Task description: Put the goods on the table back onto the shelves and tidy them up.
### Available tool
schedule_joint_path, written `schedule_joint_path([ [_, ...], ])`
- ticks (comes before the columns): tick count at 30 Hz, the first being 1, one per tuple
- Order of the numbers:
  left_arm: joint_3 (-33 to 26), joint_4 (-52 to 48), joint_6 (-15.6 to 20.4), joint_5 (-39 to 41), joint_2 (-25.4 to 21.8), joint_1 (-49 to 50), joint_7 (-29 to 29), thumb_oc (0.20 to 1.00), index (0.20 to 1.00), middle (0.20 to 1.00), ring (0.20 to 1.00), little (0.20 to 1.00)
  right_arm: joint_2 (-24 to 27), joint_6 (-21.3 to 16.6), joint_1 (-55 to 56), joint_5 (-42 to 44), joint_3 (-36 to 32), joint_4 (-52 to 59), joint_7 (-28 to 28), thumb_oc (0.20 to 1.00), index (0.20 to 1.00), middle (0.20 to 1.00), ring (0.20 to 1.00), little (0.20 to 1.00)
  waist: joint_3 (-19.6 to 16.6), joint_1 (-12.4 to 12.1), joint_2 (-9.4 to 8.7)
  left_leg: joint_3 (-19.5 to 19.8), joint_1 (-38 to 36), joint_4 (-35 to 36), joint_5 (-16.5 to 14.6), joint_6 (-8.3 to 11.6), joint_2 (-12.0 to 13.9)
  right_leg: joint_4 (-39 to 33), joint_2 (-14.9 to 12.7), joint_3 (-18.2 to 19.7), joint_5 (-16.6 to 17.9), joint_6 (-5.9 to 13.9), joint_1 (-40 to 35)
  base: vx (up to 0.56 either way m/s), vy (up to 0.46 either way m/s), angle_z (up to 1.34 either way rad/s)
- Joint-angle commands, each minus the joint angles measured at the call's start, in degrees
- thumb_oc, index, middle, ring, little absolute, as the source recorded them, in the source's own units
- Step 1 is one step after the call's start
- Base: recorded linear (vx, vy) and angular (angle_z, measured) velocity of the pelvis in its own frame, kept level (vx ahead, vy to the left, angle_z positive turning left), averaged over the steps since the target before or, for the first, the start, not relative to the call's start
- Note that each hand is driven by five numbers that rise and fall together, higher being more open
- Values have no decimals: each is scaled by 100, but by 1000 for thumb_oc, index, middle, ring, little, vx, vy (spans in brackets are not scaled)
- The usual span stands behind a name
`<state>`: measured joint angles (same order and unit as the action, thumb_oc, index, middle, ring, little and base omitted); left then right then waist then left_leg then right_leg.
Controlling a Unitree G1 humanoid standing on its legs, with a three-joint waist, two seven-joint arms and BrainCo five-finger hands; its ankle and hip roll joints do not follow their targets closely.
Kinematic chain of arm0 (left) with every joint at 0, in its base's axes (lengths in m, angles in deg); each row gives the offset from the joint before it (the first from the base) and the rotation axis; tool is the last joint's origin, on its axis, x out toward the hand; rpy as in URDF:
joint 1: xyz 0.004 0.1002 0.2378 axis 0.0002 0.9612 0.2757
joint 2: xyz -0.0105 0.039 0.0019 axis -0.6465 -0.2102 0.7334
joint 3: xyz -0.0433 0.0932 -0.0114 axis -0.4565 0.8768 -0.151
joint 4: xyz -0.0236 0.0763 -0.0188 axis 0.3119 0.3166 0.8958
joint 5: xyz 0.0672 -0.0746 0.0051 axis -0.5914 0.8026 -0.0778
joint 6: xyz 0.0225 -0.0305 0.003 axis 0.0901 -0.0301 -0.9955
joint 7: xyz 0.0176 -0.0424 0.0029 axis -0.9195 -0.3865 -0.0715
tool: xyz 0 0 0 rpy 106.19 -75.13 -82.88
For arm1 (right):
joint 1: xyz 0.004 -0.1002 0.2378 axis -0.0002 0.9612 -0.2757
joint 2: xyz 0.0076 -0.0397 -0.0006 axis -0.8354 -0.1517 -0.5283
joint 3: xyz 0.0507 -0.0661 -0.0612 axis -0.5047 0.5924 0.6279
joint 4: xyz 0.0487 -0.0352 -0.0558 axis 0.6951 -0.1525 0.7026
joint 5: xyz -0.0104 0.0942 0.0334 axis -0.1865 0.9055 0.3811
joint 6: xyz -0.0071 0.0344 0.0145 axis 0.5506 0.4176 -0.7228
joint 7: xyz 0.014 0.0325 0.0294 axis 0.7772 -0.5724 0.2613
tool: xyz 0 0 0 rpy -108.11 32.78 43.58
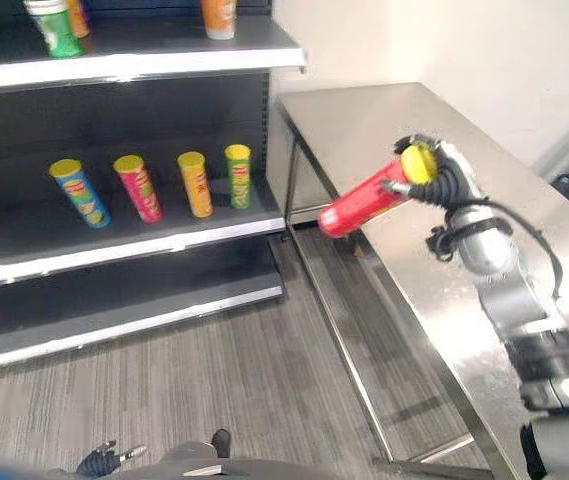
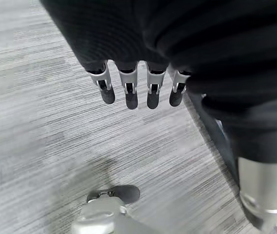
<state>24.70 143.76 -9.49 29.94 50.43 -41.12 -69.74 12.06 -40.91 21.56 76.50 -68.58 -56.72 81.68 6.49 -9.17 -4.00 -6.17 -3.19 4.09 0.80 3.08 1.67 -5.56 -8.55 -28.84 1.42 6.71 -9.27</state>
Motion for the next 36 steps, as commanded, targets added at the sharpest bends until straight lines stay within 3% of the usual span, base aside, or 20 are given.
schedule_joint_path([
  [1,298,171,20,-319,38,-198,61,1000,1000,1000,1000,1000,286,-481,-521,-237,-341,327,49,200,200,200,200,200,-145,-60,130,-665,175,47,388,516,615,581,-271,-79,-611,234,-232,-70,-40,-20],
  [7,373,-259,92,-350,11,2,-110,1000,1000,1000,1000,1000,-164,-727,231,-178,-379,1365,-422,200,200,200,200,200,-90,-91,168,-671,213,-85,551,593,803,471,-39,114,-750,92,-358,-146,-110,-19],
  [10,339,-789,158,-229,-144,182,-140,1000,1000,1000,1000,1000,-283,-808,160,-24,-259,1403,-400,200,200,200,200,200,183,-246,263,-471,702,-312,948,819,1097,237,218,193,-739,-45,-378,-265,-129,4],
  [13,231,-897,163,-99,-144,204,-83,1000,1000,1000,1000,1000,-248,-846,64,-59,-197,1344,-273,200,200,200,200,200,335,-278,307,-419,970,-389,1110,897,1246,159,236,75,-669,-37,-310,-179,-13,18],
  [18,-182,-300,133,-16,-27,139,127,1000,1000,1000,1000,1000,-9,-790,-7,-391,-142,1344,-131,200,200,200,200,200,364,-7,273,-1087,533,-531,684,779,1921,198,-191,-206,-382,161,128,-183,187,58],
  [19,-184,-284,143,-18,-22,130,131,1000,1000,1000,1000,1000,-8,-789,-6,-392,-142,1350,-132,200,200,200,200,200,364,-4,278,-1086,537,-544,670,781,1925,205,-191,-205,-384,165,129,-67,188,38],
  [22,-323,-9,114,-46,29,20,215,1000,1000,1000,1000,1000,137,-734,388,-458,-395,1442,-188,200,200,200,200,200,263,252,344,-1107,115,-849,826,1002,2486,281,-598,-396,-198,297,236,-3,395,42],
  [23,-311,-3,117,-48,31,17,216,1000,1000,1000,1000,1000,138,-728,420,-456,-422,1463,-194,200,200,200,200,200,261,255,352,-1087,126,-856,826,1008,2490,294,-598,-409,-205,302,234,71,450,53],
  [25,-235,9,131,-109,-23,-54,225,1000,1000,1000,1000,1000,132,-712,625,-382,-555,1634,-269,200,200,200,200,200,216,392,407,-968,197,-997,785,1125,2600,375,-1005,-481,-64,466,178,90,497,70],
  [26,-228,11,131,-108,-24,-57,226,1000,1000,1000,1000,1000,131,-707,644,-378,-573,1649,-275,200,200,200,200,200,212,404,399,-947,220,-1016,769,1119,2583,377,-1025,-499,-56,482,174,122,518,66],
  [27,-140,-49,121,-196,-84,-115,195,1000,1000,1000,1000,1000,110,-683,783,-358,-742,1753,-312,200,200,200,200,200,148,486,381,-1165,324,-966,407,1080,2422,418,-1383,-546,150,638,132,138,540,65],
  [28,-65,-72,124,-242,-101,-146,180,1000,1000,1000,1000,1000,77,-652,763,-370,-721,1727,-321,200,200,200,200,200,114,491,395,-1222,339,-871,193,1034,2260,443,-1574,-539,294,721,137,140,549,73],
  [29,-63,-72,123,-243,-102,-146,181,1000,1000,1000,1000,1000,76,-650,762,-372,-720,1725,-321,200,200,200,200,200,108,485,366,-1241,336,-871,172,1010,2214,447,-1624,-528,316,743,150,97,420,47],
  [30,-2,-113,149,-281,-133,-189,162,1000,1000,1000,1000,1000,-8,-629,784,-404,-699,1733,-314,200,200,200,200,200,88,490,327,-1248,366,-776,52,901,1931,542,-1896,-499,635,798,227,86,657,31],
  [31,77,-200,161,-319,-230,-283,156,1000,1000,1000,1000,1000,-70,-545,592,-585,-429,1697,-341,200,200,200,200,200,132,501,323,-1391,225,-364,-25,649,1416,894,-2417,-480,1440,829,559,99,833,10],
  [32,62,-300,159,-296,-286,-309,158,1000,1000,1000,1000,1000,-71,-542,456,-665,-294,1699,-307,200,200,200,200,200,161,507,327,-1483,106,-81,23,520,1206,1054,-2558,-437,1528,827,728,49,779,-6],
  [33,50,-421,138,-270,-355,-349,150,1000,1000,1000,1000,1000,-98,-539,352,-696,-154,1677,-288,200,200,200,200,200,185,536,337,-1544,65,66,18,424,1049,1332,-2574,-318,1402,787,917,30,477,-8],
  [35,125,-567,127,-260,-463,-469,125,1000,1000,1000,1000,1000,-155,-516,313,-652,-139,1697,-299,200,200,200,200,200,247,690,347,-1425,63,91,-74,330,912,1638,-2166,179,1125,698,1118,44,318,5],
  [36,118,-571,120,-258,-468,-475,123,1000,1000,1000,1000,1000,-159,-512,299,-651,-136,1696,-301,200,200,200,200,200,251,673,346,-1443,60,91,-83,334,924,1696,-2165,218,1087,694,1164,71,188,30],
])
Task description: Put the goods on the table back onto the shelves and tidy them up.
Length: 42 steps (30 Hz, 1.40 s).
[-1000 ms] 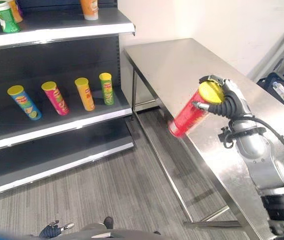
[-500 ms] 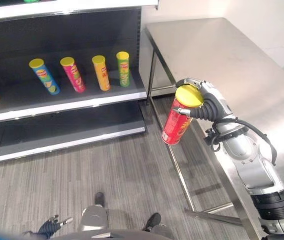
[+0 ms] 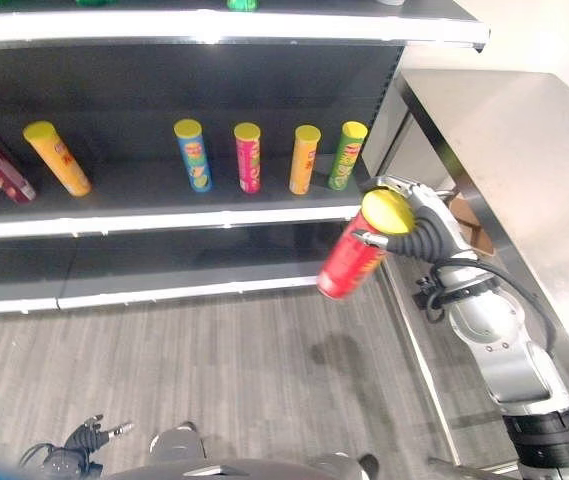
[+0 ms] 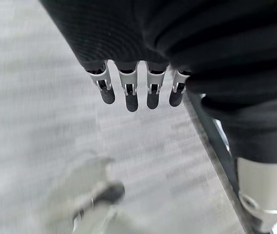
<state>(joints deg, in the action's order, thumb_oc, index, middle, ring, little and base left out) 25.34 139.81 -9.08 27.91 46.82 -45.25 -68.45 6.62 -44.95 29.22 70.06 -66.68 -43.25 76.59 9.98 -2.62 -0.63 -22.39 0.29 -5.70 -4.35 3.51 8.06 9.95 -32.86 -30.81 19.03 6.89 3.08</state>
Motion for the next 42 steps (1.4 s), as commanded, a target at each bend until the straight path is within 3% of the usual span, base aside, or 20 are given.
schedule_joint_path([
  [1,123,-198,71,-90,-133,-119,-17,1000,1000,1000,1000,1000,402,-111,-496,5,-306,367,194,200,200,200,200,200,-89,64,6,188,-323,1070,421,248,227,216,536,653,-904,635,4,104,220,62],
  [2,230,-191,48,-117,-116,-195,-26,1000,1000,1000,1000,1000,415,-145,-550,108,-258,404,180,200,200,200,200,200,-74,173,19,198,-391,1070,418,173,125,174,1169,864,-1489,410,124,132,259,59],
  [3,262,-209,37,-126,-102,-225,-51,1000,1000,1000,1000,1000,451,-151,-569,140,-264,402,169,200,200,200,200,200,-56,235,33,228,-413,1070,421,153,91,151,1549,996,-1742,313,222,114,203,33],
  [5,302,-183,13,-72,-18,-286,-62,1000,1000,1000,1000,1000,487,-168,-610,194,-194,360,137,200,200,200,200,200,-1,302,-1,245,-386,1070,522,95,-38,-61,2264,1283,-1912,146,363,-5,52,1],
  [6,299,-181,13,-71,-16,-287,-62,1000,1000,1000,1000,1000,489,-171,-620,194,-185,353,139,200,200,200,200,200,-3,299,6,239,-386,1070,521,100,-28,-77,2277,1285,-1905,140,359,-20,35,22],
  [7,310,-252,16,25,105,-293,-99,1000,1000,1000,1000,1000,577,-162,-674,118,-84,288,136,200,200,200,200,200,13,301,-61,409,-366,1070,466,49,-257,-493,2805,1660,-1936,68,342,45,40,41],
  [10,330,-247,43,82,284,-268,-109,1000,1000,1000,1000,1000,686,-134,-751,21,59,178,125,200,200,200,200,200,-56,239,-99,645,-314,1070,406,-6,-570,-1178,3031,1937,-1774,-22,13,39,33,43],
  [18,383,-410,13,190,454,-191,-164,1000,1000,1000,1000,1000,789,-113,-753,60,230,138,15,200,200,200,200,200,64,181,-54,659,17,116,170,203,-558,-1425,2894,1561,-1789,-65,-368,48,12,32],
  [19,365,-438,-23,234,458,-228,-95,1000,1000,1000,1000,1000,869,-54,-724,-5,301,144,-36,200,200,200,200,200,166,205,-72,474,186,-15,251,346,-133,-1354,2702,1446,-1843,-39,-396,72,177,52],
  [21,342,-424,-18,231,456,-224,-71,1000,1000,1000,1000,1000,878,-46,-743,-13,336,149,-38,200,200,200,200,200,157,201,-93,515,232,0,302,365,6,-1336,2622,1433,-1858,-26,-368,86,182,37],
  [22,287,-367,-4,256,461,-255,-3,1000,1000,1000,1000,1000,899,-61,-725,-22,357,165,-57,200,200,200,200,200,118,196,-149,663,221,167,520,443,451,-1307,2410,1396,-1921,24,-292,114,210,23],
  [25,258,-271,0,330,434,-355,110,1000,1000,1000,1000,1000,884,-55,-649,46,340,108,4,200,200,200,200,200,82,241,-151,913,285,449,1019,638,1207,-1229,2083,1475,-2109,181,-135,209,301,9],
  [28,297,-300,3,268,366,-394,121,1000,1000,1000,1000,1000,880,-47,-455,38,141,118,68,200,200,200,200,200,48,313,8,1005,489,774,1641,863,1605,-1060,1857,1562,-2236,294,-140,238,339,14],
  [31,326,-322,-2,203,310,-336,91,1000,1000,1000,1000,1000,851,-47,-373,43,54,187,65,200,200,200,200,200,15,317,115,811,413,847,1535,920,1587,-936,1742,1721,-2347,356,-284,453,420,4],
  [33,394,-144,-10,59,296,-342,31,1000,1000,1000,1000,1000,838,-43,-319,-31,-79,228,77,200,200,200,200,200,-44,321,230,738,549,681,1275,933,1389,-1002,1455,1637,-2256,457,-654,478,445,3],
  [35,536,-80,10,-186,154,-465,21,1000,1000,1000,1000,1000,732,45,-440,-254,-48,169,119,200,200,200,200,200,-44,392,216,392,561,480,963,720,831,-692,896,1736,-1415,570,-446,353,478,30],
  [37,528,-37,-11,-182,110,-496,29,1000,1000,1000,1000,1000,685,32,-534,-284,52,177,125,200,200,200,200,200,-50,373,203,219,469,574,872,587,619,-597,725,1730,-1126,568,-278,278,447,-48],
  [38,475,-77,-38,-176,5,-515,65,1000,1000,1000,1000,1000,584,47,-690,-350,281,159,115,200,200,200,200,200,-33,348,251,-83,94,967,728,398,257,-209,575,1535,-823,624,35,350,544,-67],
  [40,470,-77,-38,-178,5,-514,66,1000,1000,1000,1000,1000,583,44,-698,-353,290,153,119,200,200,200,200,200,-34,346,246,-93,81,993,739,394,247,-184,567,1550,-835,626,53,146,243,-62],
  [42,471,-88,-58,-171,-30,-582,57,1000,1000,1000,1000,1000,583,56,-616,-376,222,183,85,200,200,200,200,200,35,508,266,-116,2,1070,672,306,165,-7,1038,1894,-1099,515,351,71,209,-32],
])
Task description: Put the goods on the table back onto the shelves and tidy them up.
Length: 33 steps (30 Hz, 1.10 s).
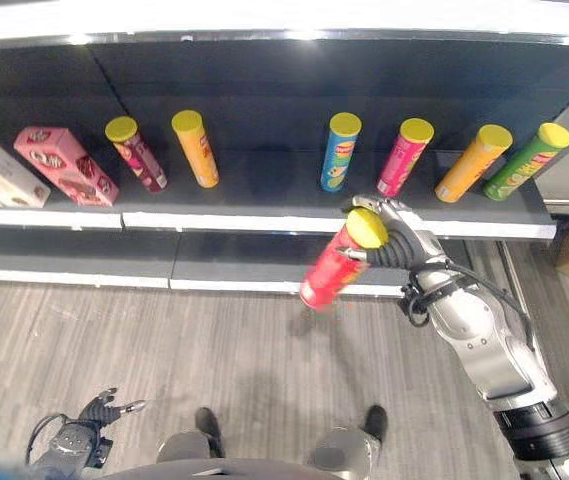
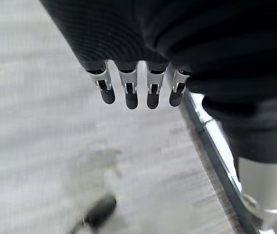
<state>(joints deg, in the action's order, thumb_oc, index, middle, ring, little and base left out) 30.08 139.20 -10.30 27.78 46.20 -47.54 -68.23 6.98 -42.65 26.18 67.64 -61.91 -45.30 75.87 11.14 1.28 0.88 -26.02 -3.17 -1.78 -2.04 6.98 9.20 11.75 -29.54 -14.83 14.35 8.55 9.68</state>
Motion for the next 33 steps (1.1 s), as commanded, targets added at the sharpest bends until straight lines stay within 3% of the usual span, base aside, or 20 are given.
schedule_joint_path([
  [1,-25,-35,66,-135,30,-384,44,1000,1000,1000,1000,1000,531,-176,-302,-125,-280,409,163,200,200,200,200,200,-58,115,115,143,373,678,524,-100,41,-313,892,280,-692,254,-270,74,191,4],
  [2,7,-16,91,-135,63,-447,38,1000,1000,1000,1000,1000,502,-192,-291,-70,-306,445,179,200,200,200,200,200,-36,159,140,147,350,678,455,-118,-29,-547,1242,250,-955,197,-231,61,120,10],
  [6,63,-47,89,-89,182,-551,16,1000,1000,1000,1000,1000,496,-196,-345,-34,-235,402,211,200,200,200,200,200,80,260,107,259,256,678,350,-127,-149,-1083,1750,508,-863,247,176,100,22,-5],
  [12,72,-140,94,59,361,-445,-22,1000,1000,1000,1000,1000,652,-194,-524,-70,-135,360,234,200,200,200,200,200,-45,62,-63,366,162,678,315,-29,-140,-1555,1877,-59,-796,212,-214,67,-113,21],
  [14,85,-178,73,161,441,-370,-18,1000,1000,1000,1000,1000,747,-218,-603,-12,-79,384,201,200,200,200,200,200,-36,3,-89,409,128,475,269,38,-101,-1567,1955,-164,-934,145,-381,100,-207,42],
  [16,142,-296,58,271,493,-358,-32,1000,1000,1000,1000,1000,775,-227,-699,129,-29,417,196,200,200,200,200,200,144,-60,-173,595,603,-576,90,212,24,-1517,1901,-305,-1067,14,-549,11,-188,26],
  [17,139,-297,56,272,493,-361,-32,1000,1000,1000,1000,1000,776,-228,-708,130,-24,412,197,200,200,200,200,200,140,-36,-163,627,656,-651,55,216,46,-1516,1910,-331,-1071,9,-546,-26,-94,51],
  [18,139,-320,36,336,531,-431,25,1000,1000,1000,1000,1000,779,-178,-838,136,94,331,179,200,200,200,200,200,278,-145,-199,962,1029,-1281,249,464,181,-1517,1852,-419,-1138,-72,-638,24,-12,56],
  [19,125,-302,37,367,558,-457,45,1000,1000,1000,1000,1000,761,-156,-871,104,146,281,176,200,200,200,200,200,277,-162,-196,1111,1164,-1305,310,532,264,-1570,1844,-484,-1156,-63,-686,100,24,55],
  [21,100,-288,43,401,567,-414,40,1000,1000,1000,1000,1000,746,-110,-909,5,240,192,183,200,200,200,200,200,183,-204,-207,1202,1144,-829,306,496,402,-1626,1758,-500,-1179,29,-714,215,127,24],
  [23,102,-244,52,374,580,-386,70,1000,1000,1000,1000,1000,667,-115,-923,-15,303,105,214,200,200,200,200,200,142,-261,-204,1216,1103,-469,489,498,507,-1640,1688,-469,-1201,82,-707,217,161,-6],
  [24,93,-219,54,293,537,-308,48,1000,1000,1000,1000,1000,664,-108,-904,-162,299,37,257,200,200,200,200,200,43,-320,-96,1238,1045,215,639,439,652,-1657,1658,-450,-1327,173,-728,191,125,-18],
  [27,147,-135,31,139,512,-267,2,1000,1000,1000,1000,1000,663,-12,-838,-359,238,-25,304,200,200,200,200,200,-40,-333,32,958,795,584,752,439,574,-1640,1612,-427,-1335,224,-832,277,212,-15],
  [29,224,-204,59,-32,423,-265,-22,1000,1000,1000,1000,1000,606,50,-846,-570,144,-106,414,200,200,200,200,200,-40,-298,131,722,661,626,679,341,250,-1598,1354,-359,-1142,291,-841,235,267,-18],
  [33,204,-352,84,47,326,-263,35,1000,1000,1000,1000,1000,564,172,-975,-804,44,-291,637,200,200,200,200,200,-10,-339,158,617,663,673,594,229,10,-1559,1091,-296,-926,398,-684,140,155,0],
])
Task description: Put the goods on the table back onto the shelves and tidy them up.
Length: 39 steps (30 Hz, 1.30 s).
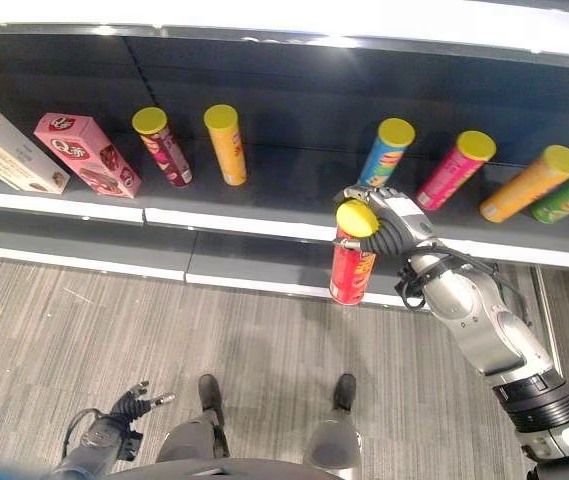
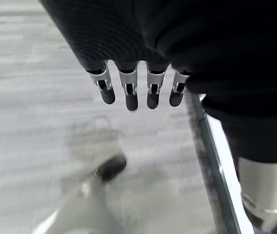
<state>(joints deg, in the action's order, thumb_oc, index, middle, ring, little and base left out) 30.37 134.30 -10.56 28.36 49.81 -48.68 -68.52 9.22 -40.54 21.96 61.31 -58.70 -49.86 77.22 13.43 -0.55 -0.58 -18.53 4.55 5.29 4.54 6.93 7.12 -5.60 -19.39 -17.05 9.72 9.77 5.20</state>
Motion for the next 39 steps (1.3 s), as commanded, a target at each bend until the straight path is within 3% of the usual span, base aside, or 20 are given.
schedule_joint_path([
  [1,178,107,120,-15,-54,-143,80,1000,1000,1000,1000,1000,333,-5,-605,-222,-278,119,549,200,200,200,200,200,-236,-168,305,-144,-102,-30,-82,214,171,180,18,-73,-423,305,-208,101,72,-10],
  [6,143,51,137,74,-100,-76,163,1000,1000,1000,1000,1000,293,86,-1015,-357,-260,-177,862,200,200,200,200,200,-171,-264,372,-130,14,-29,-106,175,71,230,-132,-130,-262,388,-16,68,26,-5],
  [12,231,62,167,93,-57,7,212,1000,1000,1000,1000,1000,262,216,-1569,-609,-223,-590,1348,200,200,200,200,200,-81,-359,481,-117,185,-29,-25,221,126,223,-170,-186,-190,408,174,22,-14,1],
  [19,504,7,243,174,4,58,314,1000,1000,1000,1000,1000,141,423,-2634,-952,85,-1531,2194,200,200,200,200,200,63,-524,726,18,409,-29,111,297,169,351,-259,-281,-199,419,323,12,-21,9],
  [23,756,-199,356,281,-68,-11,363,1000,1000,1000,1000,1000,281,589,-3845,-999,690,-2594,2558,200,200,200,200,200,195,-674,914,149,586,-29,151,310,128,496,-357,-396,-192,430,419,25,-14,17],
  [36,951,-410,488,401,-174,-186,479,1000,1000,1000,1000,1000,62,678,-4986,-873,1447,-3860,2786,200,200,200,200,200,337,-897,1023,319,828,-29,190,305,70,578,-457,-562,-149,467,513,29,-9,10],
  [39,960,-432,501,427,-202,-188,487,1000,1000,1000,1000,1000,45,711,-5067,-881,1530,-4101,2811,200,200,200,200,200,309,-957,1062,393,823,-29,80,364,59,580,-458,-550,-243,512,461,76,-16,4],
])
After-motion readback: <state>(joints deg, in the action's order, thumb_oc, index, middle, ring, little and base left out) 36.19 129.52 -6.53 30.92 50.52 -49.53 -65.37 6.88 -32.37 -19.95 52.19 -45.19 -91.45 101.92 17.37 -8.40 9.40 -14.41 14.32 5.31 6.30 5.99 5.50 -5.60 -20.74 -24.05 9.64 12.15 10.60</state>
